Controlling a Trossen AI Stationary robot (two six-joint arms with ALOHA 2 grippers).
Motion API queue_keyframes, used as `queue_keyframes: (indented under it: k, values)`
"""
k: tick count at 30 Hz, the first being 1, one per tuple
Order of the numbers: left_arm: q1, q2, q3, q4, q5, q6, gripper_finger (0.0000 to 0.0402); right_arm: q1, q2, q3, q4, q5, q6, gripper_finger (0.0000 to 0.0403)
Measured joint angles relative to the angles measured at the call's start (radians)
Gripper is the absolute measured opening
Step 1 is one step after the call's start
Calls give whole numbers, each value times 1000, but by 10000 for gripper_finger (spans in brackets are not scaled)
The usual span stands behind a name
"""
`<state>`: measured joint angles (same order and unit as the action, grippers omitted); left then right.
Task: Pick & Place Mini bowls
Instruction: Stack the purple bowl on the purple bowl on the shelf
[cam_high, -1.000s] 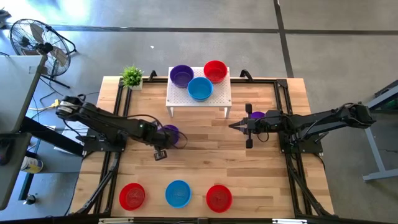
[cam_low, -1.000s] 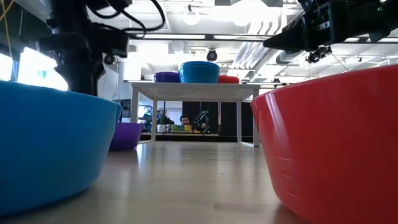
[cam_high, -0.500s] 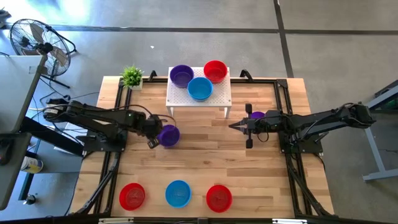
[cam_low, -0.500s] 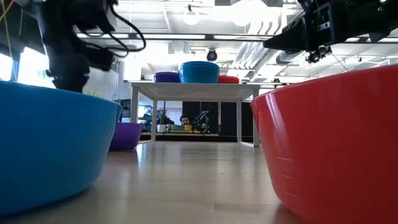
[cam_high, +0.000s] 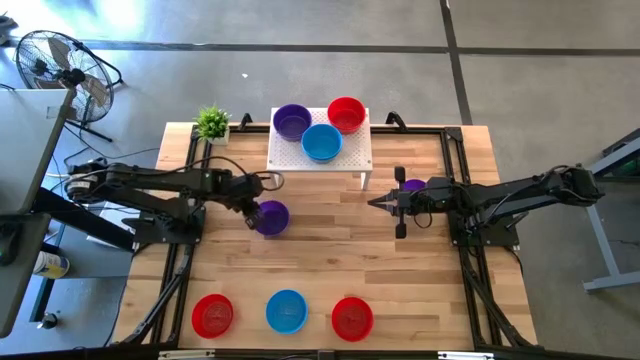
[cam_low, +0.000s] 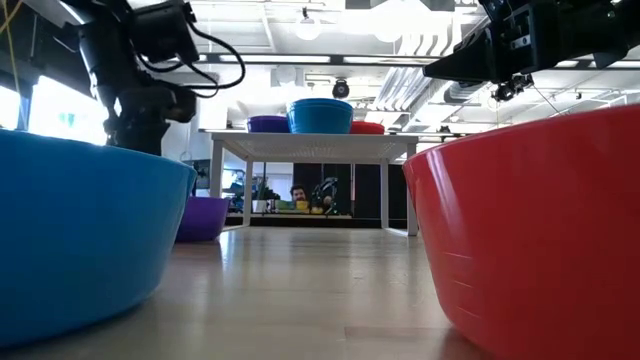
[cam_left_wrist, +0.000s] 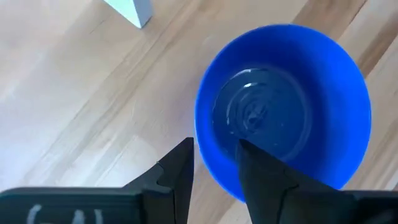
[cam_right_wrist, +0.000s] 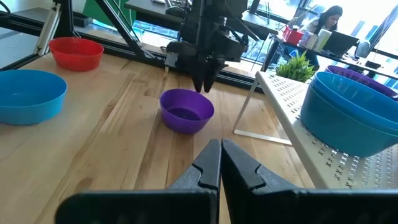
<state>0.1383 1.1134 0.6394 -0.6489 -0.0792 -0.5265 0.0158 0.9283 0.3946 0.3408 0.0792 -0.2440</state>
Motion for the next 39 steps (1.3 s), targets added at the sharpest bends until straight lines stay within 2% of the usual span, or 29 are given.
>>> queue_keyframes:
  k: [4,10,14,24,34,39]
  values:
    - [-1,38,-13,30,49,23,118,0,0,0,0,0,0,0]
    - [-1,118,-15,78,47,85,117,0,0,0,0,0,0,0]
    - [-1,137,-15,95,48,104,100,0,0,0,0,0,0,0]
    - [-1,124,-14,87,70,100,86,0,0,0,0,0,0,0]
    - [-1,124,49,45,70,112,86,0,0,0,0,0,0,0]
    - [-1,124,49,47,70,112,109,0,0,0,0,0,0,0]
